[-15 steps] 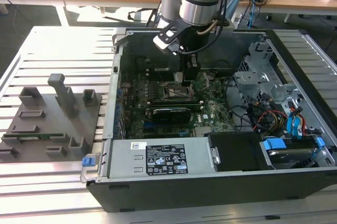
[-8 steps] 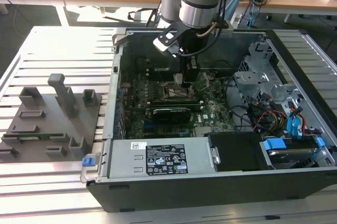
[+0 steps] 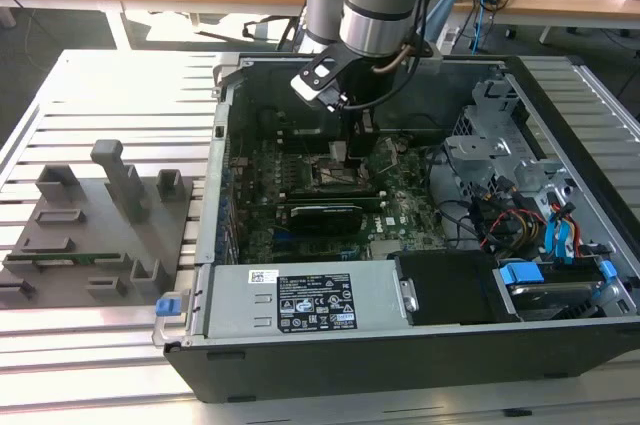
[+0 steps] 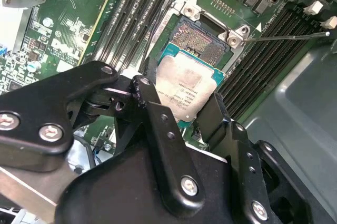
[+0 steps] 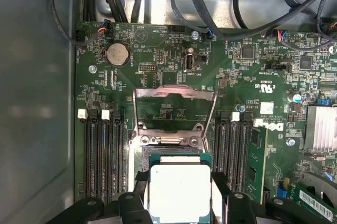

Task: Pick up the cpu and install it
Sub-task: 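Place the cpu into insertion slot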

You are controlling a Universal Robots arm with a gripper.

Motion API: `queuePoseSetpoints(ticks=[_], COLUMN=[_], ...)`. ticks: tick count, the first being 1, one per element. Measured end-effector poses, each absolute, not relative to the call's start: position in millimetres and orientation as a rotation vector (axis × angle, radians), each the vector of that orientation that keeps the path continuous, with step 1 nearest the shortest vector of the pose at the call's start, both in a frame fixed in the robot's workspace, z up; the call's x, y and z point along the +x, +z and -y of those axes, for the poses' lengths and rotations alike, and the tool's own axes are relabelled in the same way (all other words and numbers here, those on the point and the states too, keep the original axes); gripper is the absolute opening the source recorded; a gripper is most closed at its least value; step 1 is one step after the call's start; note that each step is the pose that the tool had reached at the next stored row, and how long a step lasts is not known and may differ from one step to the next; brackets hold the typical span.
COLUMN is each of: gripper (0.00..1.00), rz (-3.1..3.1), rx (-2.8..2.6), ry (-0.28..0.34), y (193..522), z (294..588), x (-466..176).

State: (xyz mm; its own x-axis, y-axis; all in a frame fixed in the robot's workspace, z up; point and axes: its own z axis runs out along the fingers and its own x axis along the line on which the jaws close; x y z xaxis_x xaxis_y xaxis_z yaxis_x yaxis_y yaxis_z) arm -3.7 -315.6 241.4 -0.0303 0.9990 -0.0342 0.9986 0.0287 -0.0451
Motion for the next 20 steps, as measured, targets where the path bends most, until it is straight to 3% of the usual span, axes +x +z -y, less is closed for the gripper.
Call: queuePoseSetpoints(ticks=[20], gripper=[0.55], rz=[2.248], rx=[-2.182], ry=[0.088], y=[231.8], z=[301.5], x=[-6.7])
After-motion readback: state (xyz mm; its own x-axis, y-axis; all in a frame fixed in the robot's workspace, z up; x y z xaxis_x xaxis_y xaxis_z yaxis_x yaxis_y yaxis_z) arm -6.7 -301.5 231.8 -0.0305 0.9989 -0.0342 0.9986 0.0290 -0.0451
